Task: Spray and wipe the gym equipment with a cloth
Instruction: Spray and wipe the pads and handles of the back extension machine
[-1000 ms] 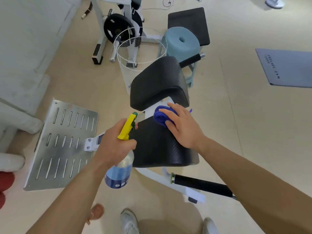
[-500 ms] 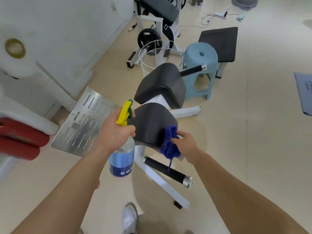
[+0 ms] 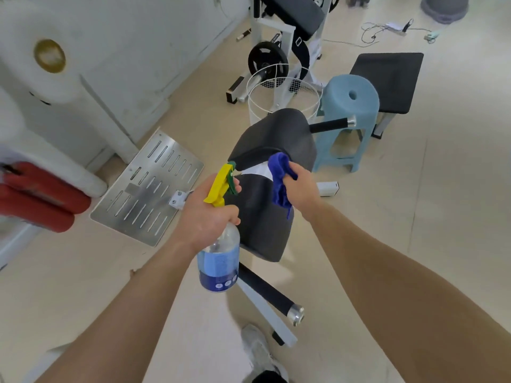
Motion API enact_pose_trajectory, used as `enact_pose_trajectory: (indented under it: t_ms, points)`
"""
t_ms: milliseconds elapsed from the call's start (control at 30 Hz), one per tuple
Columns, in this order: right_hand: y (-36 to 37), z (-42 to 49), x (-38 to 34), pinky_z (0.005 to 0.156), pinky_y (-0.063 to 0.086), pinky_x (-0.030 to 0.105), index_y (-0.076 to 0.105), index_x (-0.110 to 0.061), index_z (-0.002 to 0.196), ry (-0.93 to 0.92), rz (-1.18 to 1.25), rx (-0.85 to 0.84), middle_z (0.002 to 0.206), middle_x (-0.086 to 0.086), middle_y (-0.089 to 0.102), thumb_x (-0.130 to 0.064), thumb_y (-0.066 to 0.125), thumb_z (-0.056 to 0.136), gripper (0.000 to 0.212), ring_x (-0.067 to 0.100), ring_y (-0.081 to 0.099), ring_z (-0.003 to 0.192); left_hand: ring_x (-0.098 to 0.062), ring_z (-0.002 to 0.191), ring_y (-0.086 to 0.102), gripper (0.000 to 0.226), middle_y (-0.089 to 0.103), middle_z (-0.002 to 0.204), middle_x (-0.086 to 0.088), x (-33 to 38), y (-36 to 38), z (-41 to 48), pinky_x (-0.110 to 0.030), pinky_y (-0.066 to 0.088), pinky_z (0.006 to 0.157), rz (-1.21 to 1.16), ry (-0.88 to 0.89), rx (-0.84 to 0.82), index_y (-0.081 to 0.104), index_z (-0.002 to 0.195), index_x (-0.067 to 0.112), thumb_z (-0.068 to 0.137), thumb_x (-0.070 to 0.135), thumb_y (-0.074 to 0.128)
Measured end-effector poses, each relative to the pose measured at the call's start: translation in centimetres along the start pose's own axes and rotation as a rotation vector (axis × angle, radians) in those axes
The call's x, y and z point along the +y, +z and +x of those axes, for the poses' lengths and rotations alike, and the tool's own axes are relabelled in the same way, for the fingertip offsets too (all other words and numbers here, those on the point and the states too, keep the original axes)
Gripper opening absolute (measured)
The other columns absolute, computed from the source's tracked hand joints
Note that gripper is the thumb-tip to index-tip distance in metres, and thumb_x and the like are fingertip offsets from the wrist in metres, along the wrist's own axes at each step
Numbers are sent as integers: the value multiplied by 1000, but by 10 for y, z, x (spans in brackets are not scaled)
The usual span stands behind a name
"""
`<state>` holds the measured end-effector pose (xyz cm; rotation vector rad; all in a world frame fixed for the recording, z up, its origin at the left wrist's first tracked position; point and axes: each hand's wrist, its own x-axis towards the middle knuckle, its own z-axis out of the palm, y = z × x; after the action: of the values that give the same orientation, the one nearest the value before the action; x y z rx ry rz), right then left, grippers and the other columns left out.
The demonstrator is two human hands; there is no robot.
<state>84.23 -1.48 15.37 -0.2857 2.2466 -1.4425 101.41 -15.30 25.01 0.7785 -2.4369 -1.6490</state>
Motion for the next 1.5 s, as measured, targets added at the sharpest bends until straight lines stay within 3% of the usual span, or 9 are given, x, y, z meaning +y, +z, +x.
enact_pose_trajectory:
  t_ms: [133, 333, 467, 667, 800, 900, 1000, 1200, 1500]
  points:
    - [26, 56, -8, 65, 39, 23, 68, -22, 109, -139, -271, -114, 83, -3, 64, -9, 44, 97, 30, 9, 55, 71, -14, 102, 63, 48, 69, 103, 13, 1, 2, 33, -20, 54, 74, -11, 9, 23, 67, 101, 24, 54, 12, 68]
    - [27, 76, 35, 88, 40, 32, 64, -15, 121, -9, -283, -194, 105, 0, 61, -12, 35, 101, 35, 22, 57, 99, -20, 95, 67, 54, 71, 107, 6, 8, 9, 70, -49, 58, 86, 0, 21, 40, 68, 107, 20, 53, 12, 69]
    - [15, 82, 74, 73, 38, 30, 60, -14, 95, 16, -263, -252, 83, 1, 59, -5, 35, 99, 27, 15, 53, 76, -21, 103, 66, 52, 71, 108, 3, 17, 26, 82, -52, 58, 87, -3, 2, 49, 67, 106, 17, 54, 11, 69]
    - [-18, 76, 136, 63, 36, 29, 55, -21, 85, 38, -516, -350, 85, 3, 51, -6, 39, 94, 24, 23, 52, 74, -44, 87, 63, 51, 68, 101, 1, 21, 83, 91, -60, 58, 75, -73, -105, 176, 66, 106, 24, 56, 11, 68]
    - [-46, 81, 144, 50, 33, 24, 54, -20, 73, 71, -639, -454, 79, 6, 54, -8, 41, 92, 25, 22, 53, 64, -41, 81, 66, 42, 68, 96, -9, 27, 139, 91, -54, 59, 77, -144, -229, 298, 66, 99, 24, 60, 11, 67]
    - [-85, 88, 137, 52, 37, 25, 56, -9, 74, 161, -374, -404, 66, 13, 58, -5, 40, 86, 21, 22, 53, 58, -34, 82, 63, 38, 67, 95, -12, 23, 191, 97, -43, 58, 77, -204, -328, 387, 66, 97, 21, 64, 1, 70]
    - [-129, 97, 126, 56, 34, 33, 50, -5, 73, 206, -167, -276, 63, 14, 49, -4, 37, 86, 18, 22, 44, 57, -29, 76, 59, 38, 64, 87, -8, 13, 236, 107, -52, 61, 75, -312, -432, 460, 67, 93, 22, 59, 5, 69]
    - [-173, 117, 123, 61, 33, 36, 53, 3, 88, 220, -108, -190, 66, 6, 48, -4, 37, 86, 18, 22, 42, 62, -11, 76, 58, 36, 61, 87, 2, 0, 291, 117, -11, 46, 56, -329, -489, 515, 64, 104, 16, 76, -6, 71]
    - [-162, 116, 124, 58, 37, 36, 58, -6, 88, 143, -60, -208, 81, 21, 57, -2, 38, 87, 21, 22, 47, 64, -11, 74, 60, 38, 62, 83, 5, -29, 300, 132, -23, 54, 62, -291, -474, 553, 63, 102, 23, 76, -2, 74]
